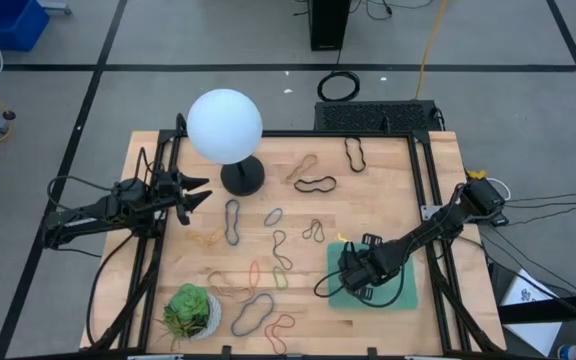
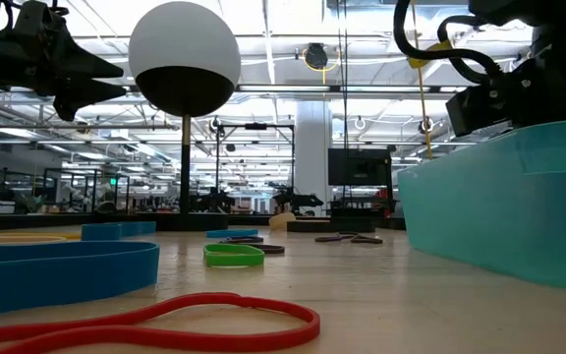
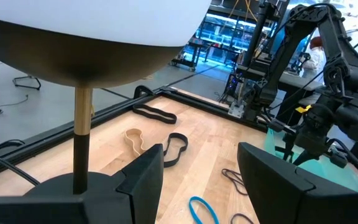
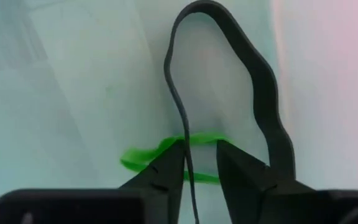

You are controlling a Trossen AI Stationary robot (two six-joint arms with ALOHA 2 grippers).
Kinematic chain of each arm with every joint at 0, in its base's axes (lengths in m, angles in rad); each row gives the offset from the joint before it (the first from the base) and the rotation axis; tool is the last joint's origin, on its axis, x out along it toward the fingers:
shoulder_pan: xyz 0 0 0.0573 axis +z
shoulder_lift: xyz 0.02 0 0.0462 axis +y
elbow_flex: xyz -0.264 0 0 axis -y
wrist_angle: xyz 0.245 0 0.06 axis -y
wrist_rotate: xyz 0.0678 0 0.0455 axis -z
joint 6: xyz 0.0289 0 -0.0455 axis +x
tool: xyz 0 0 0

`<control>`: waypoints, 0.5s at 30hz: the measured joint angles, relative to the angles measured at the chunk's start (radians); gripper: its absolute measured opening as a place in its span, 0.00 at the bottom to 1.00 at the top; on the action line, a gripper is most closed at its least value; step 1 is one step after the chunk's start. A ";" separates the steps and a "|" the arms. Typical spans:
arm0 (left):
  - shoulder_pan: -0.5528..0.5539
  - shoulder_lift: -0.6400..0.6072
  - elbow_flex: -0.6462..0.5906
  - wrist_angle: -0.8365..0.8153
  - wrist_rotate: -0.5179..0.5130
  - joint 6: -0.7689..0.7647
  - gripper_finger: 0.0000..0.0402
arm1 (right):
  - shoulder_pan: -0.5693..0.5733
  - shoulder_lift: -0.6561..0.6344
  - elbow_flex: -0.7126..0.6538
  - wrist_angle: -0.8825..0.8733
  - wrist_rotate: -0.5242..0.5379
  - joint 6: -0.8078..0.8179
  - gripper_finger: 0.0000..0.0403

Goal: Pick and place rubber bands into bin
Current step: Put the bottom right black rubber band into the green bin, then put the top black rubber band into the green bin

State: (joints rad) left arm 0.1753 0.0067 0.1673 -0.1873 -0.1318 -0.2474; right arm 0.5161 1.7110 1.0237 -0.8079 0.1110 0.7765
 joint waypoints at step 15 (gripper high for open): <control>0.000 0.000 0.000 -0.001 0.000 -0.001 0.53 | -0.001 -0.300 0.000 -0.019 0.037 0.049 0.40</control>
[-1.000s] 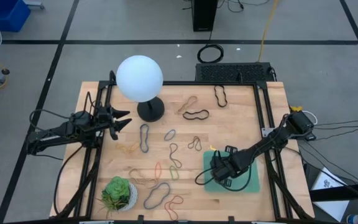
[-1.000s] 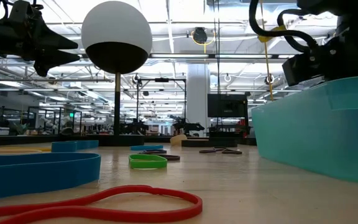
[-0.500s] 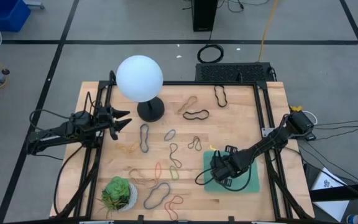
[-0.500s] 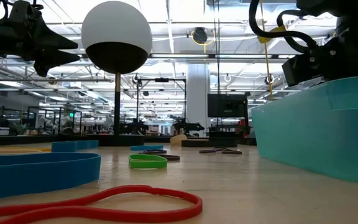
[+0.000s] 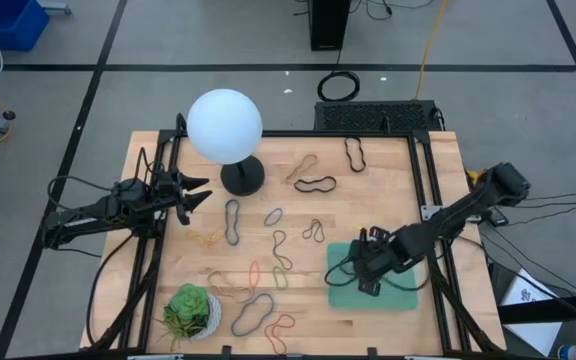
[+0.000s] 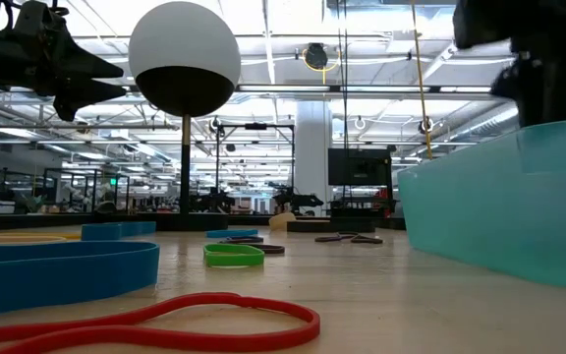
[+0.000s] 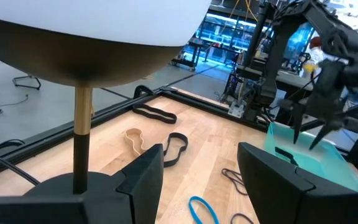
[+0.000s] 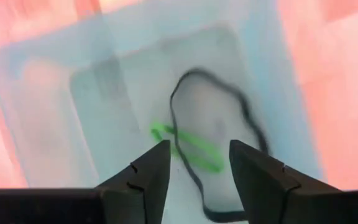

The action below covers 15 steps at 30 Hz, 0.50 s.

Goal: Pick and place rubber bands into bin
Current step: Put the top black rubber band into the green bin

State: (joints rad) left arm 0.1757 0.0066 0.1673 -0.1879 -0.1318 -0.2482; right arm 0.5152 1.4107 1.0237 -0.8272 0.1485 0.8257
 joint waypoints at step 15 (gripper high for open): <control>0.000 0.000 0.000 -0.001 0.000 -0.002 0.53 | -0.002 -0.331 0.000 0.256 0.499 -0.319 0.39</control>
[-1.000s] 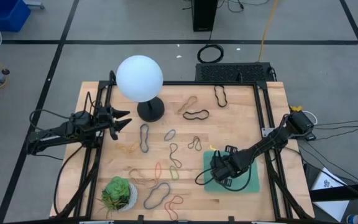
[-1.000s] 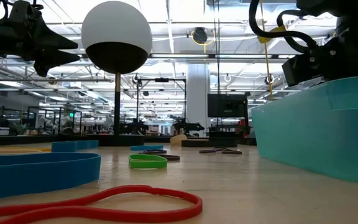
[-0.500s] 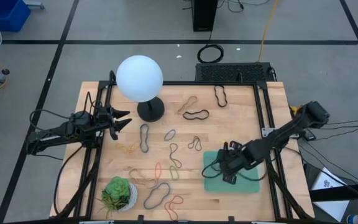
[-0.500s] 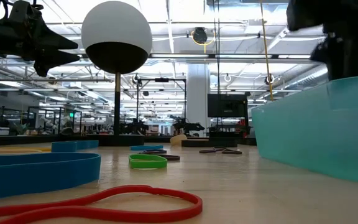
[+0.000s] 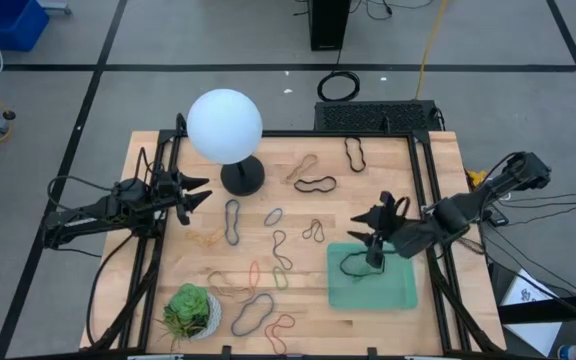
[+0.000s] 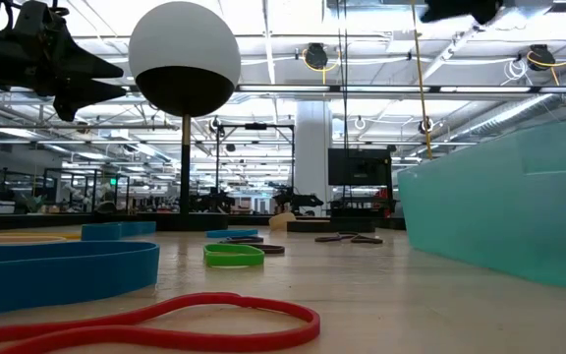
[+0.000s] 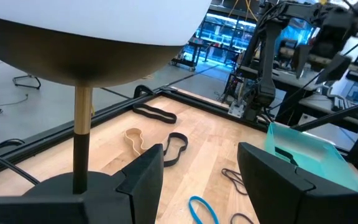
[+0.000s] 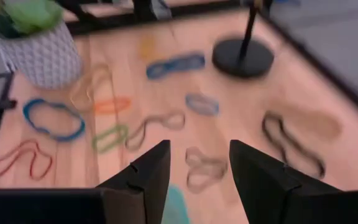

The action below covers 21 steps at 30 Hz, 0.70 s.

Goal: Pick and place rubber bands into bin
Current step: Put the top black rubber band into the green bin

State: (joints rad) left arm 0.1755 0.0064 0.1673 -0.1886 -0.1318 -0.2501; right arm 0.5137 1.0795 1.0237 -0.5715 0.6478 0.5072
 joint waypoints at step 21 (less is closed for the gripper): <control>0.000 0.000 0.000 -0.002 0.000 -0.002 0.53 | -0.583 0.035 0.145 -0.055 -0.348 -0.330 0.39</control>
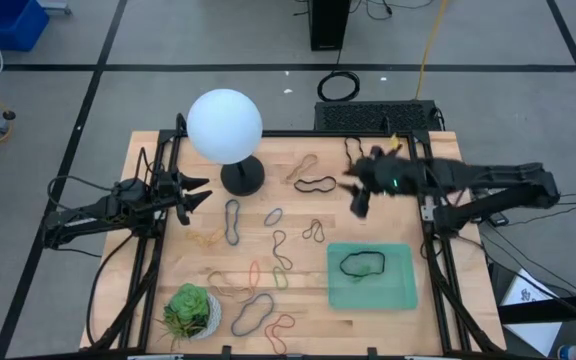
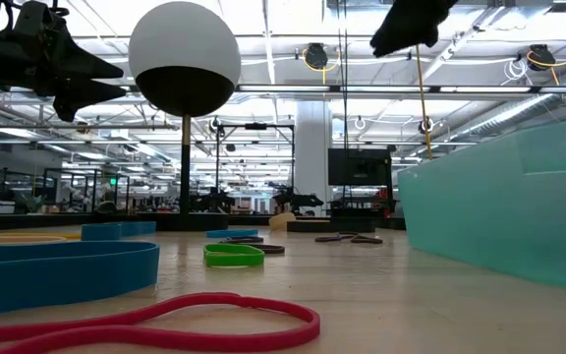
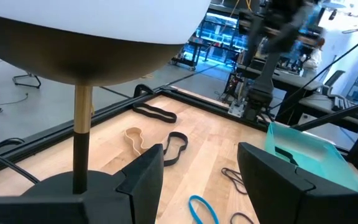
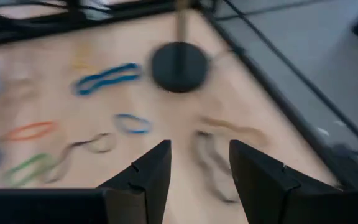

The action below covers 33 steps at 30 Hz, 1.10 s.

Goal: Pick and place rubber bands into bin
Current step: Put the top black rubber band into the green bin

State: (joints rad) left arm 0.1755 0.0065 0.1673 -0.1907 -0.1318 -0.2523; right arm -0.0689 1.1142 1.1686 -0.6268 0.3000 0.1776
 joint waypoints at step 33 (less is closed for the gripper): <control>0.000 0.000 0.000 -0.028 0.004 -0.017 0.53 | -0.597 0.687 0.300 -0.403 -0.237 -0.191 0.39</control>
State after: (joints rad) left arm 0.1755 0.0063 0.1673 -0.2190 -0.1282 -0.2697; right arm -0.6654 1.8014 1.4687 -1.0297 0.0631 -0.0134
